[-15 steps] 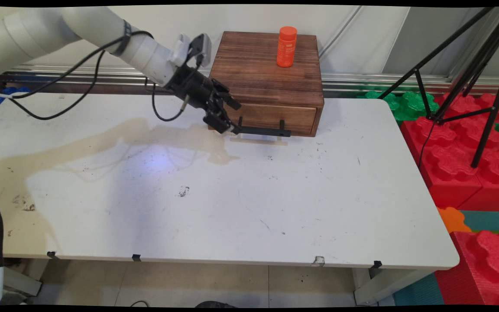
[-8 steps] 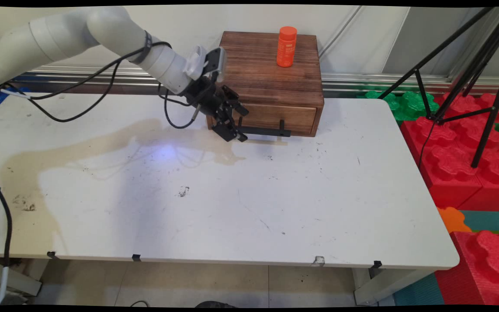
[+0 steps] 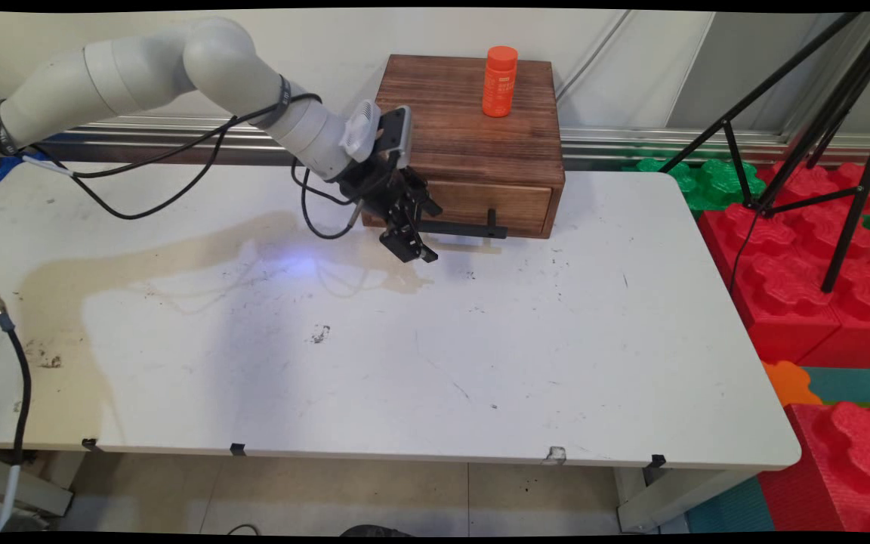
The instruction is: Open the drawer
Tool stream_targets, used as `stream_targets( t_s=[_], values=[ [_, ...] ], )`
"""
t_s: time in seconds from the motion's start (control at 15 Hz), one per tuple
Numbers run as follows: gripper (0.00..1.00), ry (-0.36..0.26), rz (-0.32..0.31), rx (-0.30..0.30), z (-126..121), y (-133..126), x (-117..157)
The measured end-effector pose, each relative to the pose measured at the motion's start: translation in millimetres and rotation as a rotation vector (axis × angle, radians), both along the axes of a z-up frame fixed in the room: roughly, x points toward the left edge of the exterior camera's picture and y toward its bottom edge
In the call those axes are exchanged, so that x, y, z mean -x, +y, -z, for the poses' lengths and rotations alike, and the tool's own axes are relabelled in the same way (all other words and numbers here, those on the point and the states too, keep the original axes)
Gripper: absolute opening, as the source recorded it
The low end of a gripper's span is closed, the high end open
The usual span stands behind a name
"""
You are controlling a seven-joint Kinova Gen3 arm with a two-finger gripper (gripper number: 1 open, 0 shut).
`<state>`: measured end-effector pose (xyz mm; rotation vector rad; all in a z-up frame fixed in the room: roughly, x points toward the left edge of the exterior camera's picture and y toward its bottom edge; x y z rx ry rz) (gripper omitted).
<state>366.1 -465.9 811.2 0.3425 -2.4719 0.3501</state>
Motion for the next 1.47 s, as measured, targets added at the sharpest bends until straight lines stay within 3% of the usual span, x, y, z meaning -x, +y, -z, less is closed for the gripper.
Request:
stream_targets(
  t_s=[0.53, 1.47],
  values=[
    [1.00, -0.040, 0.002, 0.027, 8, -5, 9],
    [1.00, -0.042, -0.002, -0.019, 18, 1, 22]
  ],
)
